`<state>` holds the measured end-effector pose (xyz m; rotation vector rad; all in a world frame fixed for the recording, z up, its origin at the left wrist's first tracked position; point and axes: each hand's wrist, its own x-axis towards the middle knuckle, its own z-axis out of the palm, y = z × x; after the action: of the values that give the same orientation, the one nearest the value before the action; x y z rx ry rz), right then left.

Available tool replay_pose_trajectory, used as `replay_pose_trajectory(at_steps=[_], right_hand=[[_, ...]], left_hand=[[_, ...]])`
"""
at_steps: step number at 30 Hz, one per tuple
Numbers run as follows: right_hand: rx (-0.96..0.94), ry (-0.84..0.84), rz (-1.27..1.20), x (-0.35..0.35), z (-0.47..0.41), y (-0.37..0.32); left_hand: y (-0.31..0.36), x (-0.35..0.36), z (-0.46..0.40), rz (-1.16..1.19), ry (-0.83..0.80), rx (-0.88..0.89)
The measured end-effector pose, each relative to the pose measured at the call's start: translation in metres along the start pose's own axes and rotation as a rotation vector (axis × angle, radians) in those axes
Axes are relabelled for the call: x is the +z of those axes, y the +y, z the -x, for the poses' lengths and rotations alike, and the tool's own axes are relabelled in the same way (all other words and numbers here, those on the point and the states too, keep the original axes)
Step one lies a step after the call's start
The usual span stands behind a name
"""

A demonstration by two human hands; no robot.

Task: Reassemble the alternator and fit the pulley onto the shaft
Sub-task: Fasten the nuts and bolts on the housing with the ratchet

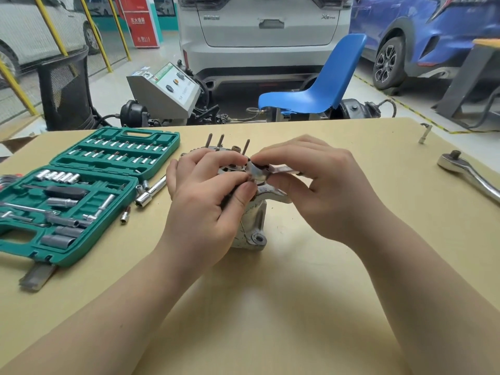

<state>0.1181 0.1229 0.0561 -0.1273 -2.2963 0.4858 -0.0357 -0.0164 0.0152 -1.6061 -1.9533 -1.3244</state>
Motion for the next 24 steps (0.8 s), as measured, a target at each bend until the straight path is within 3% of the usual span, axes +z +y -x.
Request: replay_pose_trajectory(at_steps=[3, 7, 10, 17, 19, 24], right_hand=[[0.03, -0.008, 0.029, -0.001, 0.0, 0.006], [0.214, -0.025, 0.021, -0.008, 0.0, 0.018], [0.162, -0.007, 0.011, -0.001, 0.001, 0.012], [0.149, 0.066, 0.398, -0.003, 0.001, -0.009], [0.162, 0.043, 0.345, -0.006, 0.002, -0.014], [0.33, -0.083, -0.059, -0.018, 0.0, -0.013]], left_hand=[[0.0, -0.001, -0.001, -0.003, -0.007, -0.006], [-0.001, -0.002, -0.001, 0.009, -0.008, -0.008], [-0.002, -0.002, 0.001, 0.016, 0.008, -0.016], [0.001, 0.001, 0.003, 0.094, 0.126, -0.041], [0.001, 0.002, 0.003, 0.094, 0.131, -0.04], [-0.001, 0.001, 0.003, 0.087, 0.096, -0.026]])
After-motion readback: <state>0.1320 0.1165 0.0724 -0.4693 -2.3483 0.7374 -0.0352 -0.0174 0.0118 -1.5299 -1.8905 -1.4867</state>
